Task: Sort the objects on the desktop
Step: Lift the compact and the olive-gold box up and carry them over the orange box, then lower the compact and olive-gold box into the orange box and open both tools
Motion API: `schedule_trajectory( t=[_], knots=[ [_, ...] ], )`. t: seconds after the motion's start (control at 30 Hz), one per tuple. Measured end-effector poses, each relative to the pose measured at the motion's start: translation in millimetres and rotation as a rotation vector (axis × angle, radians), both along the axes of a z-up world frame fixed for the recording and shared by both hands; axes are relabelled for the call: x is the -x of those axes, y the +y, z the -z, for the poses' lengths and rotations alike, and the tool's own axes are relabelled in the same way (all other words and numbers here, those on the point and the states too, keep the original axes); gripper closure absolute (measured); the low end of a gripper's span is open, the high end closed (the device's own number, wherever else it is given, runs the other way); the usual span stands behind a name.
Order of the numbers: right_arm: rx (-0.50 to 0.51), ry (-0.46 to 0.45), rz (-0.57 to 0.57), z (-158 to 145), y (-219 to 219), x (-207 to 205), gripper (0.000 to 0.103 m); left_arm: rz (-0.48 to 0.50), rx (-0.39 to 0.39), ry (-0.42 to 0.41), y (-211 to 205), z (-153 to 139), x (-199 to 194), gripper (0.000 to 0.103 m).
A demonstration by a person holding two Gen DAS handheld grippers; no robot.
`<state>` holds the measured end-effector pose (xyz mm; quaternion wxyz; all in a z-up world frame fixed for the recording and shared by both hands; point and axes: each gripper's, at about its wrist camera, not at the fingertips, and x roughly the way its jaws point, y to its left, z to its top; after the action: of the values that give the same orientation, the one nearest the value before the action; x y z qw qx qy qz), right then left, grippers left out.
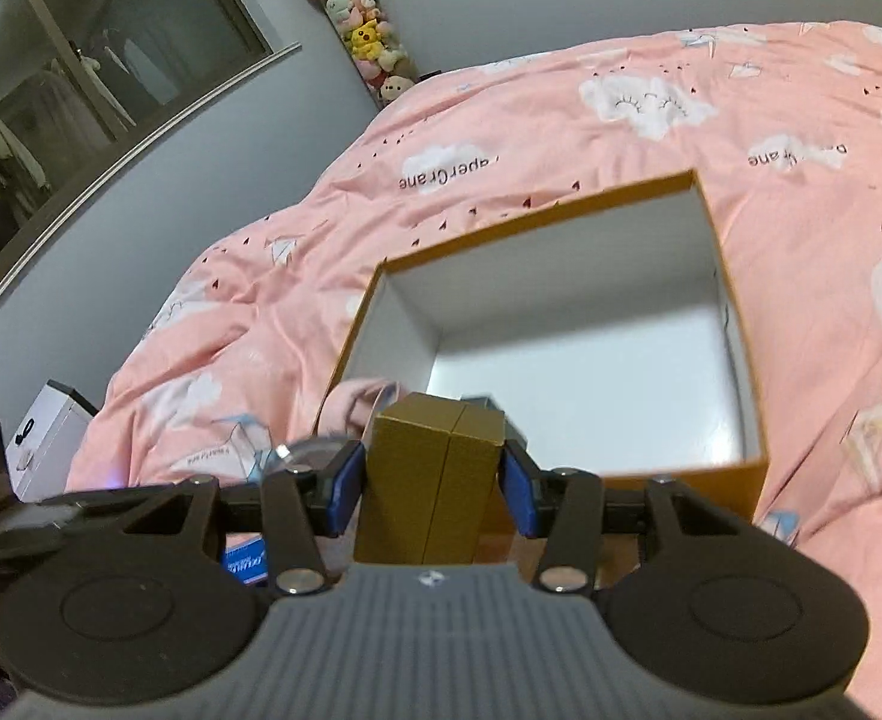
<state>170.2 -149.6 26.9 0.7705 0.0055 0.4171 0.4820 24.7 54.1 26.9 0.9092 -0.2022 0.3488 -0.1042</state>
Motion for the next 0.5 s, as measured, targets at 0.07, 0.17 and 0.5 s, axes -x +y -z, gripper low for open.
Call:
schedule_trajectory(
  t=[0.07, 0.17, 0.5],
  knots=[
    [0.014, -0.009, 0.001, -3.1, 3.9, -8.0, 0.052, -0.007, -0.006, -0.026, -2.7, -7.2, -11.9, 0.088],
    [0.047, -0.018, 0.002, -3.1, 12.5, -22.5, 0.052, -0.016, -0.036, -0.049, -9.3, -8.8, -33.1, 0.088],
    [0.242, 0.032, -0.029, 32.4, 49.2, -78.9, 0.052, 0.001, -0.1, 0.054, -31.2, 33.4, -86.1, 0.088]
  ],
)
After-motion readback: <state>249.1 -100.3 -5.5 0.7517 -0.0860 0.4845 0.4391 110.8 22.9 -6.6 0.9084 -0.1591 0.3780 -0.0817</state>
